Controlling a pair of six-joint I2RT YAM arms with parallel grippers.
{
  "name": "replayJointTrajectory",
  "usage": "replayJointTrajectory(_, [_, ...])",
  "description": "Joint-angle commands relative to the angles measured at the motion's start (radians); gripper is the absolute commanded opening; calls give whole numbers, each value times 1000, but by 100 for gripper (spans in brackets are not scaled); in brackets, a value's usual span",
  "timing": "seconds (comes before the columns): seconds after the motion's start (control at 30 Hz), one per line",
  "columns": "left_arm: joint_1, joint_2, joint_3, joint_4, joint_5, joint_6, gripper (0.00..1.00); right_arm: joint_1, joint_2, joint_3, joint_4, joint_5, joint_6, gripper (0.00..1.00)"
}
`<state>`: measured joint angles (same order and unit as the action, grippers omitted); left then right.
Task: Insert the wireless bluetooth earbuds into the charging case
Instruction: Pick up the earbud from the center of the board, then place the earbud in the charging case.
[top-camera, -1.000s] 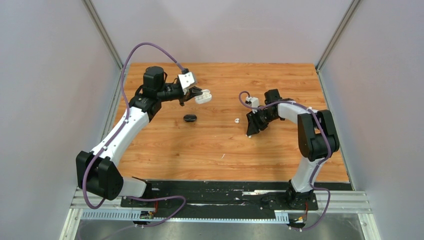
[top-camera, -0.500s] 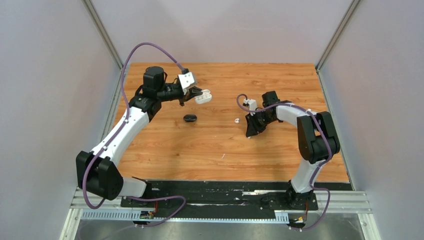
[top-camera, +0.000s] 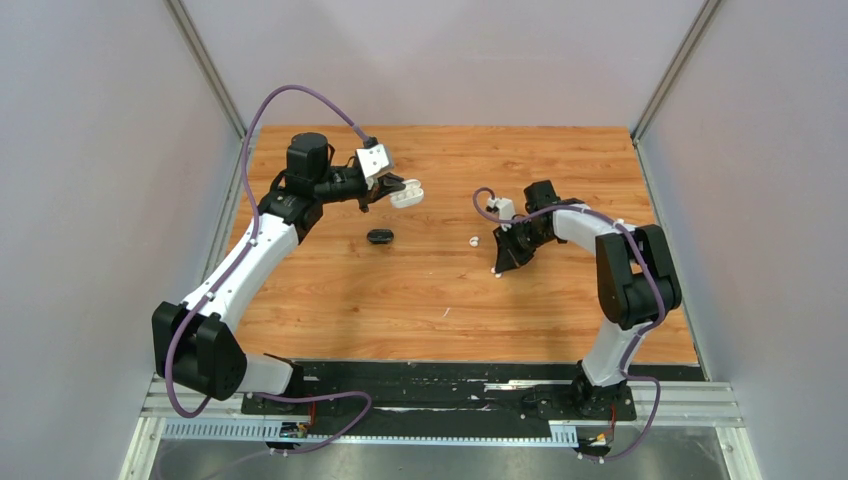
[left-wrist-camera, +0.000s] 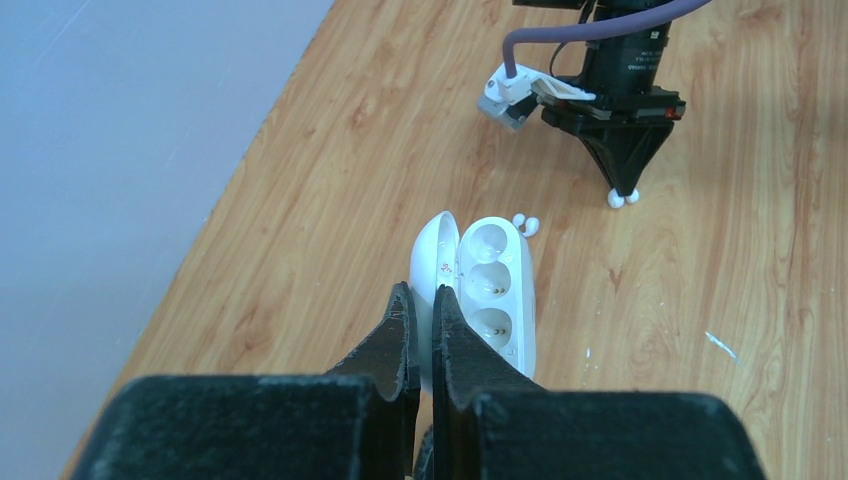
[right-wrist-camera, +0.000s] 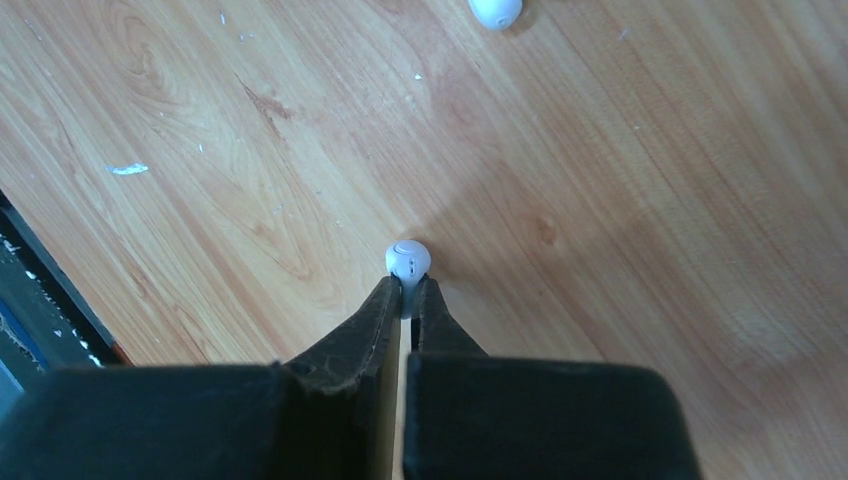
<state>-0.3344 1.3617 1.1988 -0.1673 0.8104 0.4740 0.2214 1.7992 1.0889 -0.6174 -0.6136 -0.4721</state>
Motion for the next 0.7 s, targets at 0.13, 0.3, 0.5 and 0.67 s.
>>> replayJointTrajectory(0.13, [-4,18,52,-4,25,4,0,-11,-135,168,-140,-78,-129,0])
replayJointTrajectory(0.3, [-5,79,98,-35,60,12,0,7,-212,402,-246,-192,-316,0])
replayJointTrajectory(0.5, [-35,93,100,-20,65,116,0,94,-283,543,-251,-224,-485,0])
replayJointTrajectory(0.67, [-79,102,100,-38,47,265,0,202,-302,588,-251,-209,-564,0])
